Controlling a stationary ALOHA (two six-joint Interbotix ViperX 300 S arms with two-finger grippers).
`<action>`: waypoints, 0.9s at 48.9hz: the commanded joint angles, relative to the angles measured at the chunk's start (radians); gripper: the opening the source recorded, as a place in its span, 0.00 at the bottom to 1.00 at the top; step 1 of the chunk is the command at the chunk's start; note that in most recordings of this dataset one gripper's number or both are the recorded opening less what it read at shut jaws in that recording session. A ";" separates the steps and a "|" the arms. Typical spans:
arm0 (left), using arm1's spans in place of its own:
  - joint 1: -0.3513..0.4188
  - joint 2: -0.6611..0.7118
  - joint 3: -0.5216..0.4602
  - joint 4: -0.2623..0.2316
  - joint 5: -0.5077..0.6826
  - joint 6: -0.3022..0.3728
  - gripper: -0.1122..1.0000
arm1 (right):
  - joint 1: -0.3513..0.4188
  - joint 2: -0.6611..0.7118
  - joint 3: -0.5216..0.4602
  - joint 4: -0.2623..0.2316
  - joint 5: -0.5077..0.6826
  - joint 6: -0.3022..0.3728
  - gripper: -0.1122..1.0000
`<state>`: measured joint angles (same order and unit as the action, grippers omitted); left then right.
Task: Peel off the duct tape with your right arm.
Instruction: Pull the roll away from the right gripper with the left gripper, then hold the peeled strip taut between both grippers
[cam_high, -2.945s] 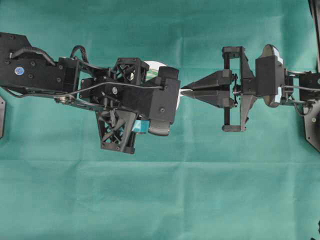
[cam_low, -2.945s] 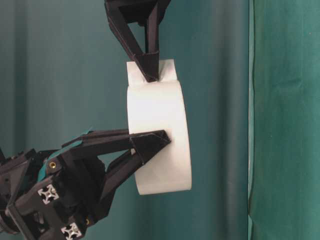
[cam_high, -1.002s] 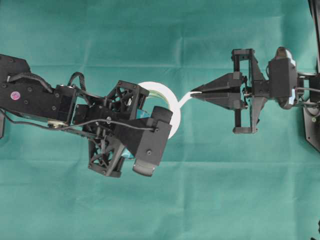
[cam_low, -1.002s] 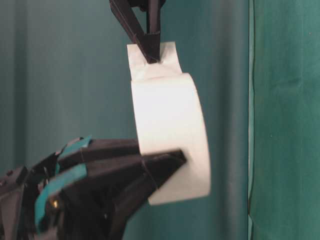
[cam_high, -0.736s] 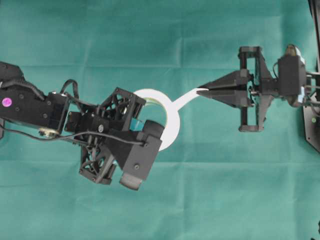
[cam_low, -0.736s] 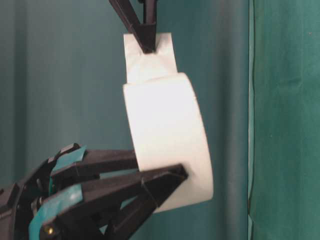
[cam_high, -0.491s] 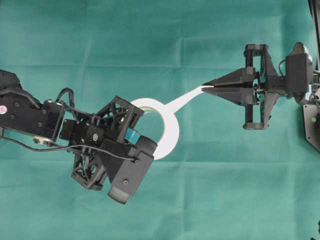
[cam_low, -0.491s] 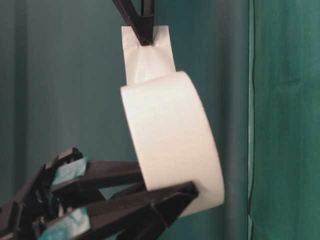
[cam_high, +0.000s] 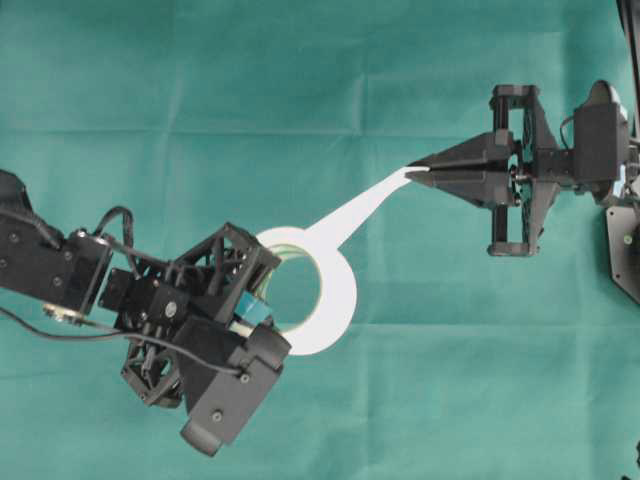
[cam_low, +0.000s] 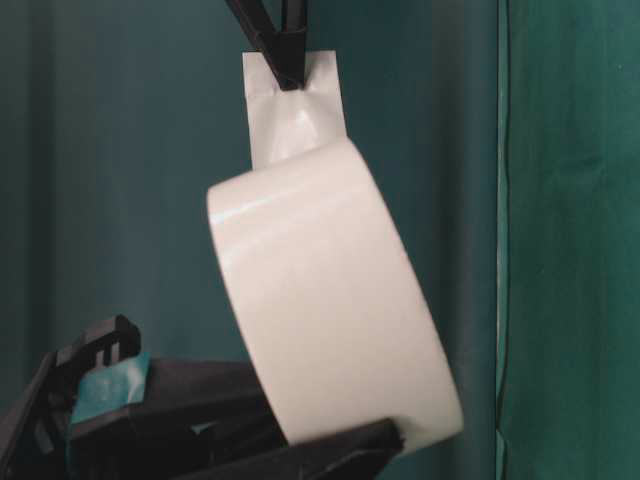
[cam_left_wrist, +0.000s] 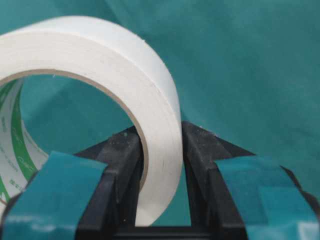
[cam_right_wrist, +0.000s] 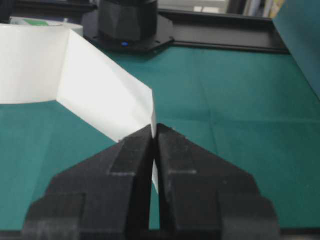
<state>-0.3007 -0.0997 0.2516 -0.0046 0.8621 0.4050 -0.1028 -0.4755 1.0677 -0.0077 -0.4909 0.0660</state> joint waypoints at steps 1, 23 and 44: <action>-0.060 -0.038 -0.020 -0.008 0.000 -0.003 0.29 | -0.028 -0.014 -0.006 0.006 -0.005 -0.002 0.01; -0.147 -0.037 -0.046 -0.009 -0.014 -0.005 0.29 | -0.037 -0.017 0.002 0.006 -0.003 0.000 0.01; -0.160 -0.040 -0.064 -0.009 -0.028 0.011 0.29 | -0.038 -0.018 0.014 0.006 -0.003 0.000 0.01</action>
<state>-0.3912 -0.0997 0.2178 -0.0046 0.8360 0.4126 -0.1089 -0.4801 1.0861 -0.0077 -0.4893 0.0660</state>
